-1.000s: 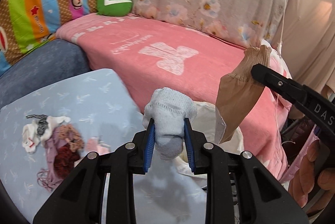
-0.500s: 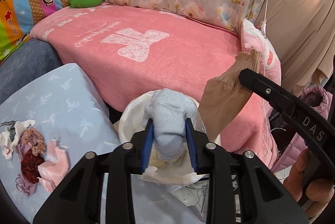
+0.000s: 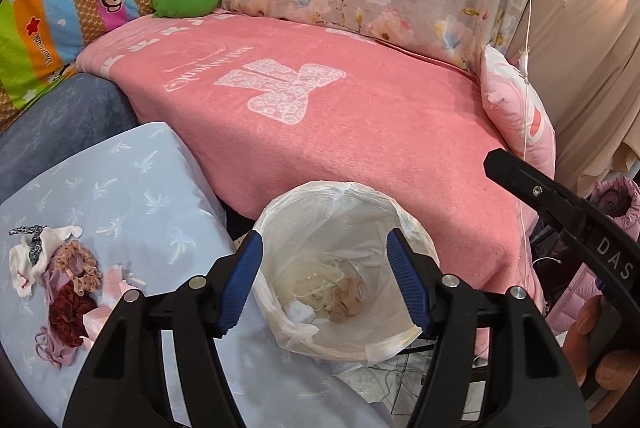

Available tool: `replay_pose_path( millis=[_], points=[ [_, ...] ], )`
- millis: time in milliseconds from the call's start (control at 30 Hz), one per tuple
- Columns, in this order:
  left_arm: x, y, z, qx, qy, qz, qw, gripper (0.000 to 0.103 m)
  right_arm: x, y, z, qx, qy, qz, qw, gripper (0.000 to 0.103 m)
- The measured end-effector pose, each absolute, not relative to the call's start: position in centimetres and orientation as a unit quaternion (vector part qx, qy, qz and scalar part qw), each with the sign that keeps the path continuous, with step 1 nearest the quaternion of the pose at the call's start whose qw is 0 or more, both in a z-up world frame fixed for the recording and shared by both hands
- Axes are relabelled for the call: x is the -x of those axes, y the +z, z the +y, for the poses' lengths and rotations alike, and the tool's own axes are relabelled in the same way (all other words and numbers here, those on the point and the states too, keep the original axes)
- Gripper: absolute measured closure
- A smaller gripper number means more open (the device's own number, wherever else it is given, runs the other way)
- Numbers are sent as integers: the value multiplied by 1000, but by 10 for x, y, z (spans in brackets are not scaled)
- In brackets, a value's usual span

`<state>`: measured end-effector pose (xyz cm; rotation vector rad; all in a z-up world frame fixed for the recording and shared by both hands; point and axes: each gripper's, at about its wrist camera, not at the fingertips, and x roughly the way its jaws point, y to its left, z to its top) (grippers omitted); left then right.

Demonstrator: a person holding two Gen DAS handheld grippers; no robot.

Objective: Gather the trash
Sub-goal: 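Carry both items over the wastebasket and open both grippers to drop them, then return both grippers to the pile and close the left gripper on the lilac bag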

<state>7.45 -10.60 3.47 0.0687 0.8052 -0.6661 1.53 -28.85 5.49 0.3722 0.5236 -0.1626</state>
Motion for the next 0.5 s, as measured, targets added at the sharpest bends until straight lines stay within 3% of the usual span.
replay_pose_path(
  millis=[133,500],
  points=[
    [-74,36,-98,-29,-311,381,870,41,-15,54,-279,-179,-74,259,946,81],
    [-77,31,-56,-12,-272,379,884,41,-17,44,-235,-164,-39,277,946,79]
  ],
)
